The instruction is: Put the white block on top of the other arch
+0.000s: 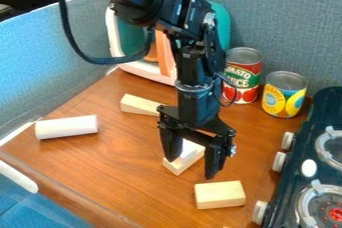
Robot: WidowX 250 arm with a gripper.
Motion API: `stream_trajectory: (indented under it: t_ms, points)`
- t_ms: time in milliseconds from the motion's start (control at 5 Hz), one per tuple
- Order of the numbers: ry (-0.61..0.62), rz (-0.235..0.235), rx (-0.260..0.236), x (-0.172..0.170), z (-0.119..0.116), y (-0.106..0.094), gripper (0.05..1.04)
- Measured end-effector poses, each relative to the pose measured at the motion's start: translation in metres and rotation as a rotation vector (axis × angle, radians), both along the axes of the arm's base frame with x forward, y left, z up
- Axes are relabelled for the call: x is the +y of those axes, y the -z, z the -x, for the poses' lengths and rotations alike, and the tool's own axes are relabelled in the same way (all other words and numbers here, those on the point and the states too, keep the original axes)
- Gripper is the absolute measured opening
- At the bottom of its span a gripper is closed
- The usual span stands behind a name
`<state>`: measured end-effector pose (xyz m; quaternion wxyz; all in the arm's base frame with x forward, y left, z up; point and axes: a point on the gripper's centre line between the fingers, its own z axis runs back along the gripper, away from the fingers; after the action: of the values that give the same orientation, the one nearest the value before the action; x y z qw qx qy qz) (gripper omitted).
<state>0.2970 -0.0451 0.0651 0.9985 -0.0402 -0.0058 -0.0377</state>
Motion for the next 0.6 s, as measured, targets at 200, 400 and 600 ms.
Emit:
stream_trajectory:
  t_ms: [200, 400, 600]
  points:
    - [0.014, -0.006, 0.032, 0.001, 0.002, 0.009, 0.999]
    - [0.257, -0.057, 0.101, -0.011, -0.004, 0.022, 0.999]
    - [0.503, -0.073, 0.076, -0.018, -0.007, 0.022, 0.999]
